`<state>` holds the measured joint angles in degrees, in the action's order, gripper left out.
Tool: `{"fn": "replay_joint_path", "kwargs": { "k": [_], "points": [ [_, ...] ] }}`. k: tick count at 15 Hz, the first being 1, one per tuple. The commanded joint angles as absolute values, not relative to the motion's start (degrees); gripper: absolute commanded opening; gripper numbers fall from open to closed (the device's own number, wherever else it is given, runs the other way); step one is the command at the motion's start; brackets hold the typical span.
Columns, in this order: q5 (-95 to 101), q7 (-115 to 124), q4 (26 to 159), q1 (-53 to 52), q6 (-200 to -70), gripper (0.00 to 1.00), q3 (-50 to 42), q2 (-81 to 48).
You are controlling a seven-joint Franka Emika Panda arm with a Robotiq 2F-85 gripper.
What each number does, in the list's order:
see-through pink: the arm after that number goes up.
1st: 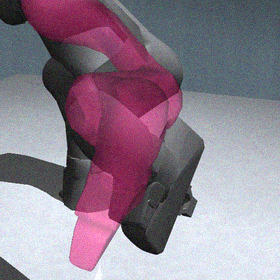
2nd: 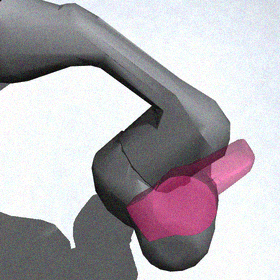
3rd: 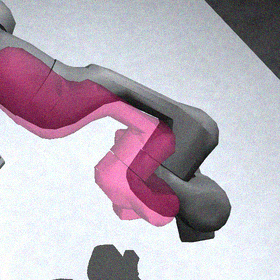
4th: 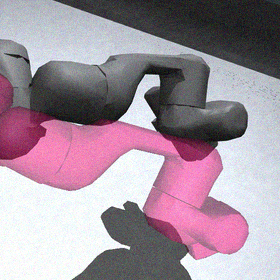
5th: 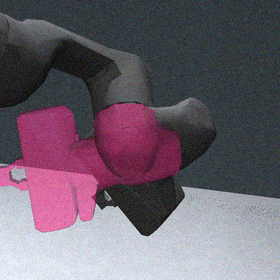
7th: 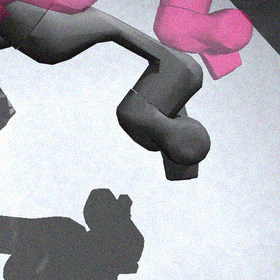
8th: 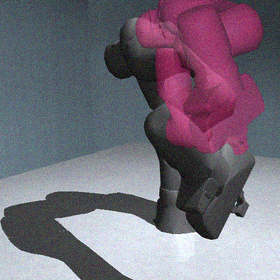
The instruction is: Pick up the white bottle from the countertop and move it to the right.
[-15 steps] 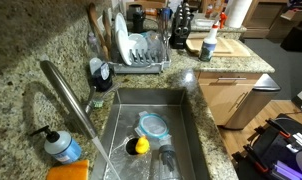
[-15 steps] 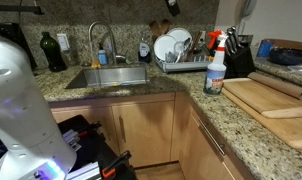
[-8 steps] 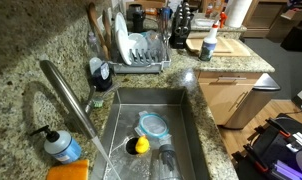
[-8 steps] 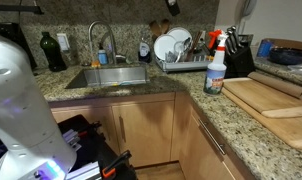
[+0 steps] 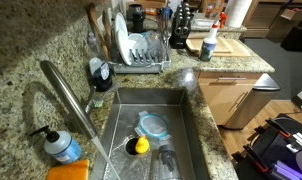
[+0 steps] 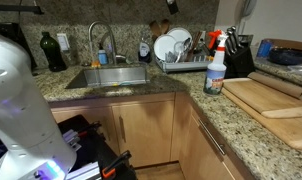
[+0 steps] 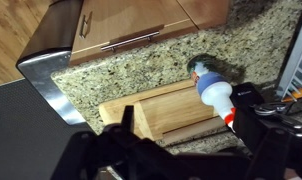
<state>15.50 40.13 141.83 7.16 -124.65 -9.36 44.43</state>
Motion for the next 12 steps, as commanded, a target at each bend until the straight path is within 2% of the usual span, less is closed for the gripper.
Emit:
{"fn": "replay_joint_path", "kwargs": {
  "k": [1,5,10,12],
  "points": [
    [4.6,33.2,127.8,5.9,-117.6,1.00,-6.6,33.6],
    [2.3,21.8,115.0,6.2,-108.5,1.00,-5.4,23.7],
    [19.8,23.9,113.6,10.8,-114.7,1.00,-3.5,14.5],
    [17.6,23.7,114.7,9.5,-114.0,1.00,-4.4,15.9]
  ]
}}
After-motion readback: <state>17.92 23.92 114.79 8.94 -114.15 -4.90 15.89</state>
